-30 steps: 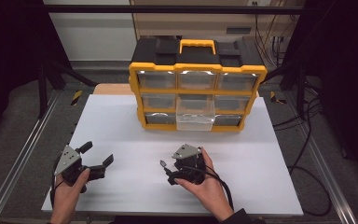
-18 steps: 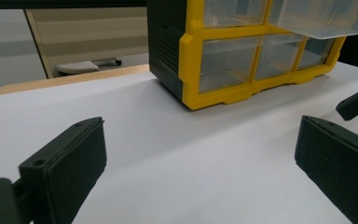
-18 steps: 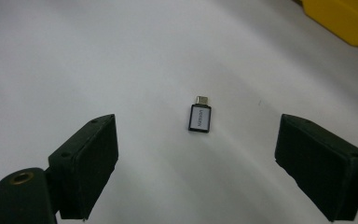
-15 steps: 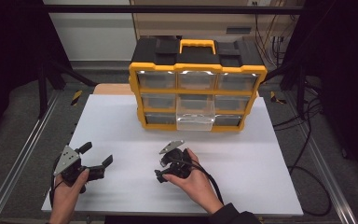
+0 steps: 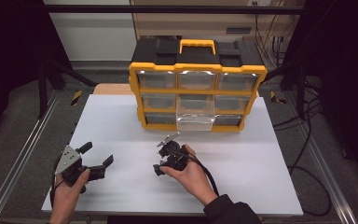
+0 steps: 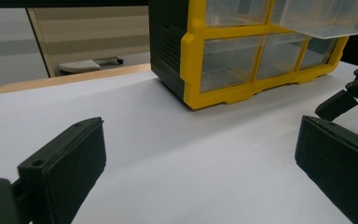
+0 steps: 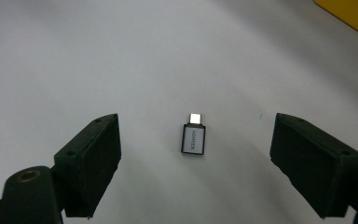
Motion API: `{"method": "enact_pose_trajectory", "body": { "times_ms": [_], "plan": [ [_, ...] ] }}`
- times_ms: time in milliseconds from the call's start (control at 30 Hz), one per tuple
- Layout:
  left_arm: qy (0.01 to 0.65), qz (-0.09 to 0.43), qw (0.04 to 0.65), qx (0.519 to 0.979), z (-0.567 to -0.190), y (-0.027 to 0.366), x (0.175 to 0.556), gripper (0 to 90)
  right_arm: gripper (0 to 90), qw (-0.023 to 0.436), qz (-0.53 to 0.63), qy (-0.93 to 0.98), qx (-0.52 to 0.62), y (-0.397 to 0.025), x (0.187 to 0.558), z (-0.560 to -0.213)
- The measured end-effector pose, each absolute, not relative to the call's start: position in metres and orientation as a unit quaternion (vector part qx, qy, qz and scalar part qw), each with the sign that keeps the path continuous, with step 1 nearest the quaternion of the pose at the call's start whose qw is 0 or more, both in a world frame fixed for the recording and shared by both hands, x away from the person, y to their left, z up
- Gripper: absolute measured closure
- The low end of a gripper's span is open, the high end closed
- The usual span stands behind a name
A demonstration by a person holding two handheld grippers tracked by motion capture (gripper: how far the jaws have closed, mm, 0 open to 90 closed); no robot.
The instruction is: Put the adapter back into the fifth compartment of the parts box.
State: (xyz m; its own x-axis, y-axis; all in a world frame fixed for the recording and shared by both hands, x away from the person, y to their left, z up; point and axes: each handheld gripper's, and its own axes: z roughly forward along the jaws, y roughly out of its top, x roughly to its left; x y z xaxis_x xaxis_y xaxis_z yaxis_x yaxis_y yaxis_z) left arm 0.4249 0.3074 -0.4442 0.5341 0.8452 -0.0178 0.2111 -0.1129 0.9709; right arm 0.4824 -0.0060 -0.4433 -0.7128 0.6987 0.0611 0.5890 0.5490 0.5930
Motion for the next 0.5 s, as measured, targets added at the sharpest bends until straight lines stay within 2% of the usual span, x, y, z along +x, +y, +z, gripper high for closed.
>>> {"method": "enact_pose_trajectory", "body": {
  "times_ms": [300, 500],
  "plan": [
    [0.383, 0.289, 0.544, 0.688, -0.4445, 0.3054, 0.4254, 1.5, 7.3, 0.086, 0.287, 0.880, 0.368, -0.0027, 0.4875, -0.4485],
    [0.381, 0.287, 0.544, 0.690, -0.4443, 0.3041, 0.4258, 1.5, 7.2, 0.087, 0.271, 0.884, 0.371, 0.0016, 0.4904, -0.4515]
  ]
}}
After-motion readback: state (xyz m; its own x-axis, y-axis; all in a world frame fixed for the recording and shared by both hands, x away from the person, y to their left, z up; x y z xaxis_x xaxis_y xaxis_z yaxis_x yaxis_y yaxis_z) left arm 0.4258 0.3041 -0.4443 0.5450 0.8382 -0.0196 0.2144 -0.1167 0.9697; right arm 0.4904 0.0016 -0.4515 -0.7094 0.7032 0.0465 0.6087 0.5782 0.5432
